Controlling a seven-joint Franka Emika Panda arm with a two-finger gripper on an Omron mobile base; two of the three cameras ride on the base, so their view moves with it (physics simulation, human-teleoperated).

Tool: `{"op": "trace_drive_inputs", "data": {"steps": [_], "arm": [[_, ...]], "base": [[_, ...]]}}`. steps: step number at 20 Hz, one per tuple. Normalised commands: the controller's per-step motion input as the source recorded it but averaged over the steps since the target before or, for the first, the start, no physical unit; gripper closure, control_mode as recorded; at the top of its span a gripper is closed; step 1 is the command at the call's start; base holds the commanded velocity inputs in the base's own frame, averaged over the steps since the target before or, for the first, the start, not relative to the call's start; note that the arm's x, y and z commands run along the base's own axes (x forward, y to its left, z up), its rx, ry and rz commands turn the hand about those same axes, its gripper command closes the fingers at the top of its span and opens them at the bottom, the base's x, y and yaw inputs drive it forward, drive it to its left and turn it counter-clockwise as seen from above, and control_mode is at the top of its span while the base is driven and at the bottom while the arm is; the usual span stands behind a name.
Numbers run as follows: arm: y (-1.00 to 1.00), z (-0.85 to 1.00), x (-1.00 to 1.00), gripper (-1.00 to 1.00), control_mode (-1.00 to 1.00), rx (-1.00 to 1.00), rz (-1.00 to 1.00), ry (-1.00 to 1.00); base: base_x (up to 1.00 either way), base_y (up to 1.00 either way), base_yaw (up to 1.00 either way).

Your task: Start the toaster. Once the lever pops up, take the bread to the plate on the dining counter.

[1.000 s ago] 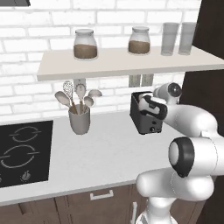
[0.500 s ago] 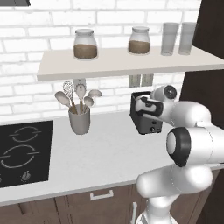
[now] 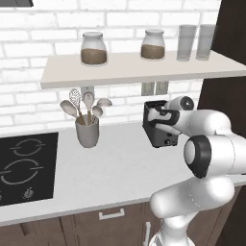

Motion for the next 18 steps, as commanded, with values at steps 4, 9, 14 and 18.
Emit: {"op": "trace_drive_inputs", "data": {"steps": [4,9,14,18], "arm": [[-0.04,0.0,0.0,-1.0,-1.0,0.0,0.0,0.0],[0.0,0.0,0.0,-1.0,-1.0,0.0,0.0,0.0],[0.0,0.0,0.0,-1.0,-1.0,0.0,0.0,0.0],[0.0,0.0,0.0,-1.0,-1.0,0.0,0.0,0.0]], "base": [[0.0,0.0,0.0],[0.0,0.0,0.0],[0.0,0.0,0.0],[0.0,0.0,0.0]]}}
